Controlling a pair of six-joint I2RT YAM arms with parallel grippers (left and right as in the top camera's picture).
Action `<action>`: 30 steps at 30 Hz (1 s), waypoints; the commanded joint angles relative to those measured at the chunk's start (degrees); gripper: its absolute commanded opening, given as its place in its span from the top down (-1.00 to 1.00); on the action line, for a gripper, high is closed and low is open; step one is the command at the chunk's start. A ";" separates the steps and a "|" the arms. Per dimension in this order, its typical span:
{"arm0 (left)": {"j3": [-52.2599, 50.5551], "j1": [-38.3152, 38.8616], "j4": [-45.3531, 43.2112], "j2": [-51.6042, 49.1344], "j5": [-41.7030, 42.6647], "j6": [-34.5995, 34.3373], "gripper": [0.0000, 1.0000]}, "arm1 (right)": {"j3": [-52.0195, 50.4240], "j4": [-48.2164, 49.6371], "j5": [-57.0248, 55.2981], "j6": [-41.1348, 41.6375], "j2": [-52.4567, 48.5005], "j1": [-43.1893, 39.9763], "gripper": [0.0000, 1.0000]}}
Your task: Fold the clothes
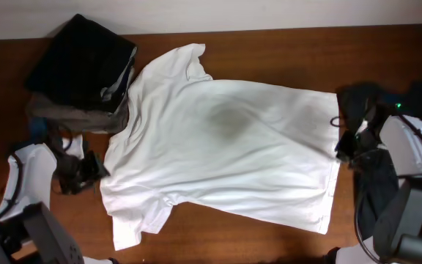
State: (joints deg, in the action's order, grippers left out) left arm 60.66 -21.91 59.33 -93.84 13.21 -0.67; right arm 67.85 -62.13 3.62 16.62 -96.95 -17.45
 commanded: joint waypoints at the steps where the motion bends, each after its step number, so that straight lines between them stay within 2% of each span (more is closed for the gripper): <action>1: 6.88 4.57 -4.11 4.11 6.99 4.66 0.01 | 3.19 0.15 7.28 -2.89 2.10 -0.24 0.17; 4: 7.69 9.31 -2.71 4.09 6.67 4.61 -0.09 | 3.08 -4.94 7.06 -2.97 2.08 -0.24 0.13; 7: 7.69 10.51 -0.66 4.09 6.43 4.63 -0.26 | 3.04 -6.64 6.29 -3.80 2.08 -0.24 0.08; 8: 7.69 10.51 -1.18 4.09 6.99 4.63 -0.25 | 2.91 -6.23 6.34 -3.76 2.03 -0.24 -0.01; 10: 7.69 10.51 -1.88 4.09 9.79 4.61 -0.04 | 2.84 -4.76 6.27 -3.76 1.97 -0.31 -0.10; 11: 7.69 10.51 -2.34 4.09 11.85 4.61 -0.04 | 2.82 -1.62 6.29 -3.76 1.92 -0.31 -0.07; 12: 7.69 10.54 -3.63 4.09 13.60 4.61 -0.04 | 2.78 2.86 5.95 -3.69 1.73 -0.31 0.42; 14: 7.69 10.54 -5.57 4.09 13.84 4.61 -0.04 | 2.69 12.22 6.10 0.50 -0.24 -0.28 0.83; 18: 7.69 10.54 -5.53 4.09 13.84 4.61 -0.04 | 2.71 17.44 7.87 1.97 -7.28 -0.20 0.92; 24: 7.69 10.54 -5.97 4.09 13.81 4.61 -0.05 | 2.71 21.38 7.50 2.29 -18.34 -0.24 0.92; 28: 7.69 10.54 -5.92 4.09 13.84 4.59 -0.05 | 2.78 24.04 -8.96 6.86 -24.37 -1.25 0.92; 30: 7.69 10.54 -6.01 4.09 13.81 4.61 -0.06 | 3.52 25.14 -12.11 6.84 -25.62 -3.41 0.92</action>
State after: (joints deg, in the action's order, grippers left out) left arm 68.14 -11.38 53.45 -90.26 26.13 3.44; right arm 73.38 -38.57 6.09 21.32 -114.76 -17.67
